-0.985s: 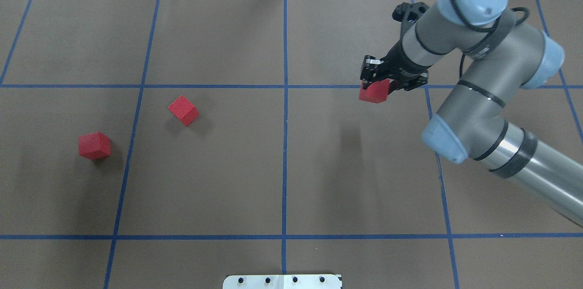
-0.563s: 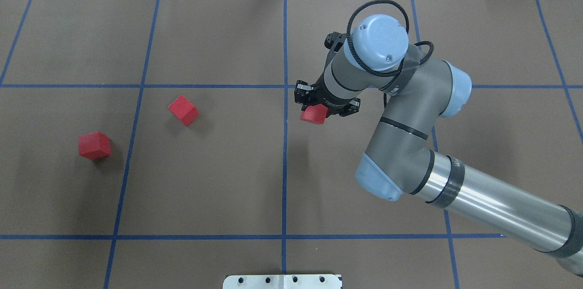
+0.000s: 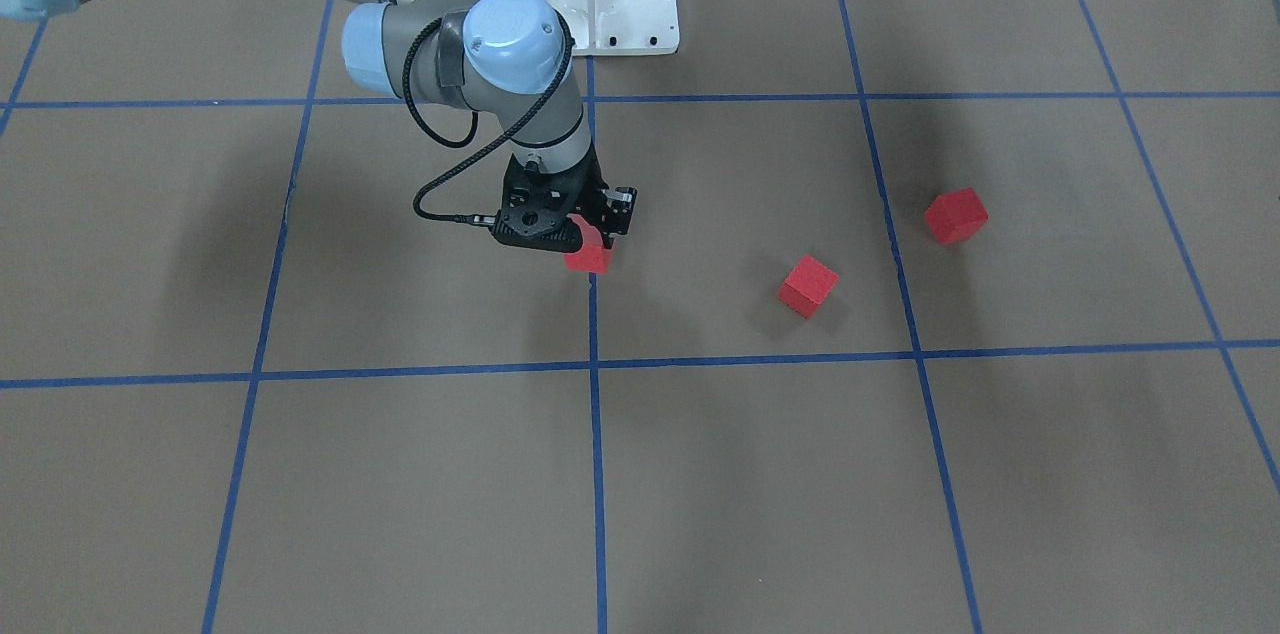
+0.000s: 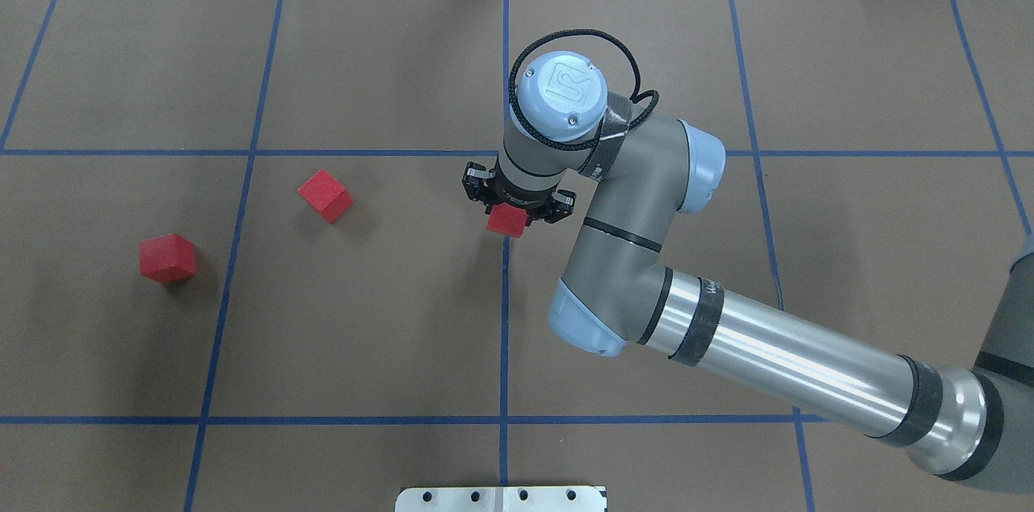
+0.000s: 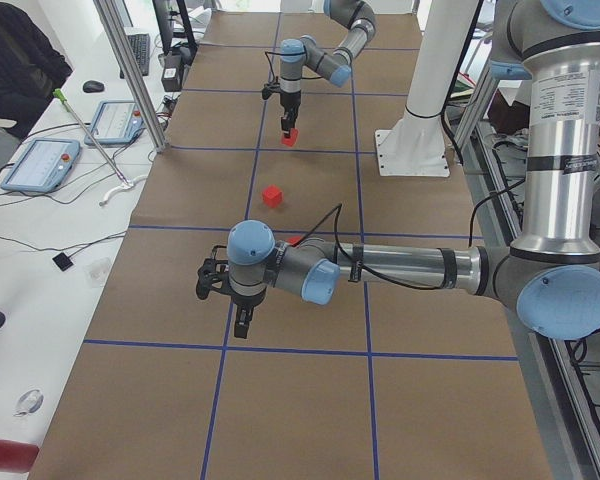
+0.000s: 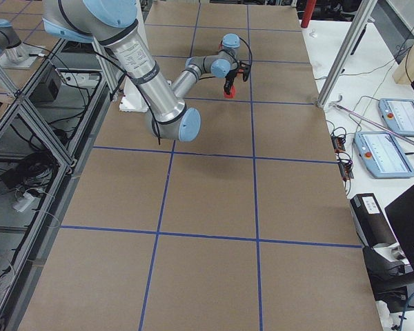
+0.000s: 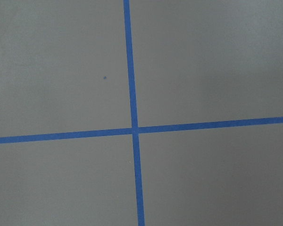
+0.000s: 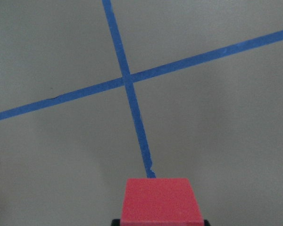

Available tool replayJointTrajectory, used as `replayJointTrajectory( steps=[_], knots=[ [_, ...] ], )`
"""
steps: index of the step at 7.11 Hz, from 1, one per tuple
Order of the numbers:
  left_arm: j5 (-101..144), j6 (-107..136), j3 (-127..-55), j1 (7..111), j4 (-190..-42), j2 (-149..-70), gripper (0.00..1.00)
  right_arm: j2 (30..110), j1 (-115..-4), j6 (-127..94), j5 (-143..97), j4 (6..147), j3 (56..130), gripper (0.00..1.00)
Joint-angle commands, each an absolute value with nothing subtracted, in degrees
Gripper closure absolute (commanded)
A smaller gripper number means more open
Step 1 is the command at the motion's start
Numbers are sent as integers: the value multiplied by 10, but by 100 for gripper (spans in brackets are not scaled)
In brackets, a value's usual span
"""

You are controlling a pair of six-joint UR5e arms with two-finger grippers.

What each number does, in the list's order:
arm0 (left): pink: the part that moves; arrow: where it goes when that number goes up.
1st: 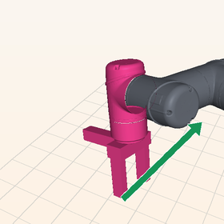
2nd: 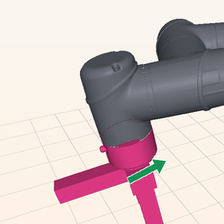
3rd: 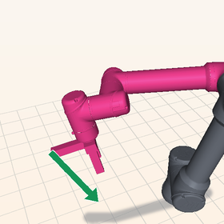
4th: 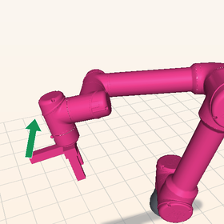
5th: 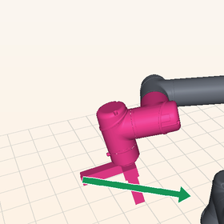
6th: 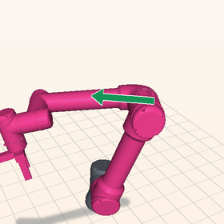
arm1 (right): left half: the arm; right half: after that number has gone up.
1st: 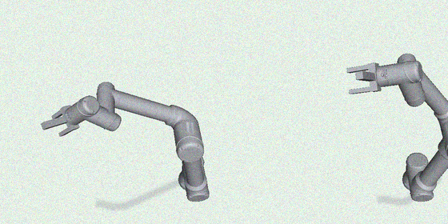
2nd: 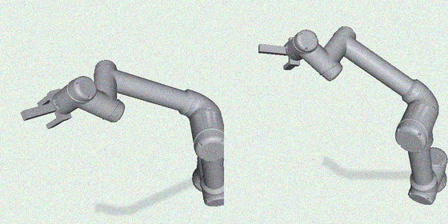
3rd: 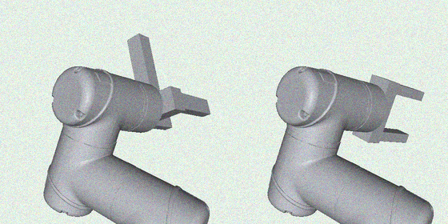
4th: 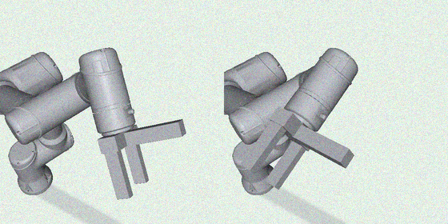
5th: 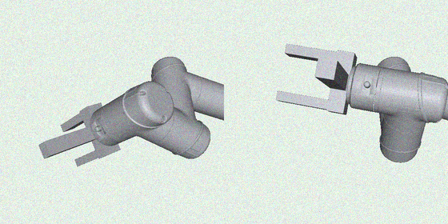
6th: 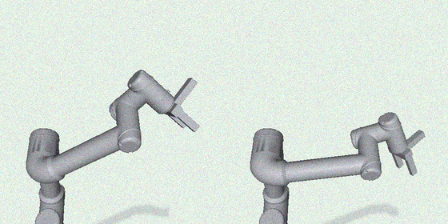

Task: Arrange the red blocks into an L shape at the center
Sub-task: 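Lower the cube at the center and open the right gripper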

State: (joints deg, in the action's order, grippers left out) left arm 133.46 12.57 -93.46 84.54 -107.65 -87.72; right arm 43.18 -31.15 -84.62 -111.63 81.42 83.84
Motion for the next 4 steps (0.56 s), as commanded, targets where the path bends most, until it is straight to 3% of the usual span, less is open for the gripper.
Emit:
replayJointTrajectory(
  steps=[1,2,4],
  knots=[
    [1336,126,-936,846,-1077,-877,0,430,-300,-841,-1116,811,824,100],
    [1337,126,-937,846,-1077,-877,0,430,-299,-840,-1116,811,822,92],
    [1338,126,-937,846,-1077,-878,0,430,-298,-833,-1115,811,820,38]
  ],
)
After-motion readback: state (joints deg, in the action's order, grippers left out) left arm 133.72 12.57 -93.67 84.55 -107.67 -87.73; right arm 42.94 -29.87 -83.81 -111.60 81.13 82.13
